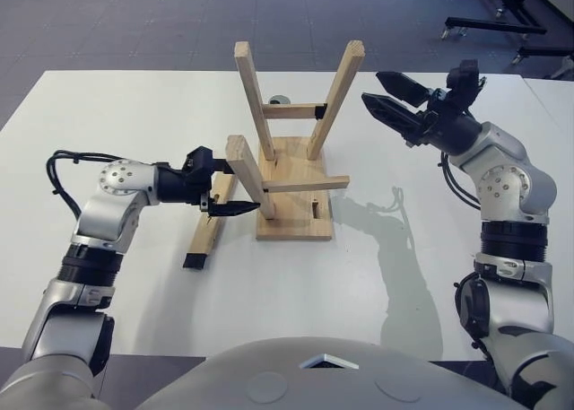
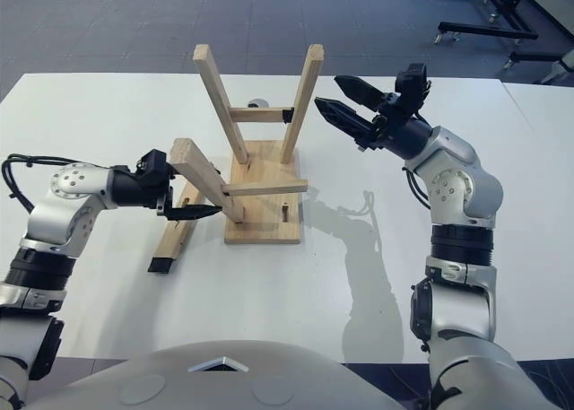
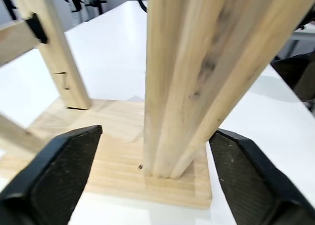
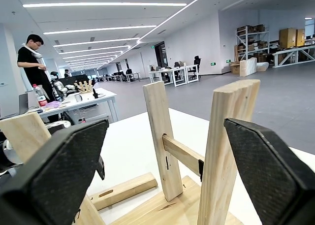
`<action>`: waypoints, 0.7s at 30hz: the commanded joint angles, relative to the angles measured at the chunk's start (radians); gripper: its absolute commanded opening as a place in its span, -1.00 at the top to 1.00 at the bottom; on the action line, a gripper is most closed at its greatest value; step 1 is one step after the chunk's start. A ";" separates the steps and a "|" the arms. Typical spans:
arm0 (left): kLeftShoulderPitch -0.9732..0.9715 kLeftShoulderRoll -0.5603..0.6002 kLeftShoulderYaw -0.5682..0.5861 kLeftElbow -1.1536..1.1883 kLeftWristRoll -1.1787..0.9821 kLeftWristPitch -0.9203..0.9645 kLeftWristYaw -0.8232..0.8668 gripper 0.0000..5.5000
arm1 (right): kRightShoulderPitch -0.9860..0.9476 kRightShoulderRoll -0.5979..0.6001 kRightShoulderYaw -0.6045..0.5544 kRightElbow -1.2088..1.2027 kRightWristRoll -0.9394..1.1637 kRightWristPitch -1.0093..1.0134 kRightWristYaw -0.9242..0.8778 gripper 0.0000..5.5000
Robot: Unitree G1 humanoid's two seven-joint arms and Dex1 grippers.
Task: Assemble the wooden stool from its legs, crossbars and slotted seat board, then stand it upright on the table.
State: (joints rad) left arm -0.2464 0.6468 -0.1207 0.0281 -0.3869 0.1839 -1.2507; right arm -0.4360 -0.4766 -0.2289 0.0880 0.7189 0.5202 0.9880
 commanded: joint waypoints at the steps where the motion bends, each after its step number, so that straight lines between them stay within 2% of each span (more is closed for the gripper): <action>1: 0.131 0.064 0.029 -0.058 0.058 -0.035 0.035 -0.67 | 0.041 0.006 -0.016 -0.049 0.010 -0.002 -0.029 -0.57; 4: 0.311 0.081 0.096 -0.182 0.082 -0.042 0.134 -0.68 | 0.086 0.007 -0.021 -0.094 0.021 0.010 -0.045 -0.57; 8: 0.381 -0.092 0.225 -0.316 0.068 0.081 0.499 -0.68 | 0.154 -0.001 -0.025 -0.162 0.045 0.052 -0.068 -0.57; 11: 0.419 -0.195 0.282 -0.431 0.004 0.204 0.677 -0.68 | 0.198 -0.003 -0.025 -0.217 0.059 0.072 -0.088 -0.57; 15: 0.482 -0.254 0.246 -0.562 -0.010 0.367 0.820 -0.68 | 0.277 -0.003 -0.007 -0.330 0.087 0.108 -0.113 -0.57; 21: 0.479 -0.183 0.154 -0.499 0.093 0.451 0.843 -0.68 | 0.346 0.036 -0.017 -0.394 0.101 0.095 -0.186 -0.57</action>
State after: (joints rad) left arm 0.2419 0.4377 0.0613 -0.4970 -0.3308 0.6068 -0.4205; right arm -0.1064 -0.4473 -0.2377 -0.2873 0.8078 0.6209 0.8234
